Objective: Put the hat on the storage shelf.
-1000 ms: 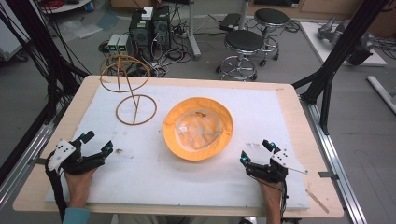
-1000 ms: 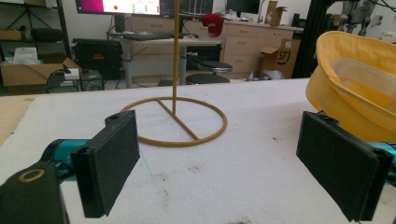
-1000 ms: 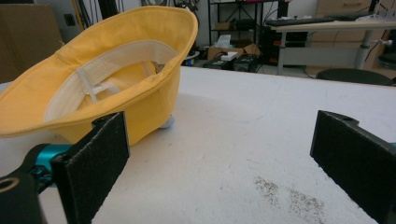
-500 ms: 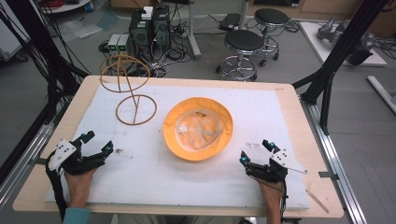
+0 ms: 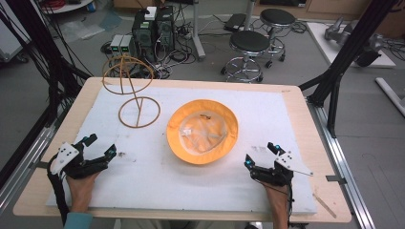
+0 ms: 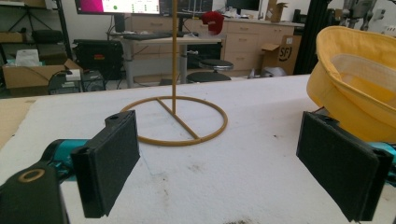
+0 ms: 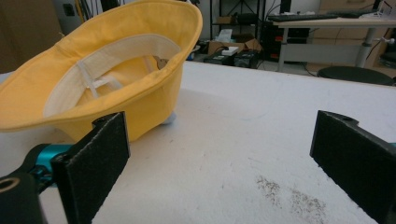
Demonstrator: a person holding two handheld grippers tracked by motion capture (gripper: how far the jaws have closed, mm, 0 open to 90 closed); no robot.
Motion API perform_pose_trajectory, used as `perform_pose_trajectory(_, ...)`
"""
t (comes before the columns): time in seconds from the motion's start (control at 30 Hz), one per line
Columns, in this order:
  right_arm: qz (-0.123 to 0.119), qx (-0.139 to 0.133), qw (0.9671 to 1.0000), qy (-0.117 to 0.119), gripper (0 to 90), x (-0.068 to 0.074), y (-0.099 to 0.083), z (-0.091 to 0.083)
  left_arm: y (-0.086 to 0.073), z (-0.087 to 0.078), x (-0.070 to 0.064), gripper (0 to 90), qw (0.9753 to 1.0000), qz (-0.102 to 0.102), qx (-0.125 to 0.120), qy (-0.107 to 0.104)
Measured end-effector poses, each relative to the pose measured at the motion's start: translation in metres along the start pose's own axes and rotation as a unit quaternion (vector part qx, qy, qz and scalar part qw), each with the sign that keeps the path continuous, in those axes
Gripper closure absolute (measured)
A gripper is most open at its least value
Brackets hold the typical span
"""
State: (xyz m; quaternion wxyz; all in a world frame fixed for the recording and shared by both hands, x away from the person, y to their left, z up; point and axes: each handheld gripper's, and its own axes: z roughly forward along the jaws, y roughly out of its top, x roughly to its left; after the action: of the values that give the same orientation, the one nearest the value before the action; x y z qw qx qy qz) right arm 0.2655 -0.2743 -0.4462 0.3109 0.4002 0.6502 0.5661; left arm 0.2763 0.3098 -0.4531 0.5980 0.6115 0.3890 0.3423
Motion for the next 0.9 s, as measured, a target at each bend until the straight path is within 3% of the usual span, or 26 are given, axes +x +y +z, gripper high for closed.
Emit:
perform_pose_trajectory(0.17,-0.010,0.005,0.9999,0.012,3.5,0.001,0.018,0.000,0.000,0.000,0.000,13.4,1.0000,0.000,0.001,0.001)
perform_pose_trajectory(0.43,-0.033,0.030,0.9977,0.051,3.1,0.004,0.065,0.012,0.000,0.000,-0.001,13.4,1.0000,0.005,0.001,0.001)
perform_pose_trajectory(0.67,-0.045,0.080,0.9929,0.076,1.2,0.005,0.090,0.033,0.000,0.000,-0.001,13.4,1.0000,0.005,0.001,0.000)
perform_pose_trajectory(0.9,-0.030,0.121,0.9872,0.100,0.9,0.004,0.098,0.054,0.000,0.001,-0.001,13.4,1.0000,0.007,0.003,0.001)
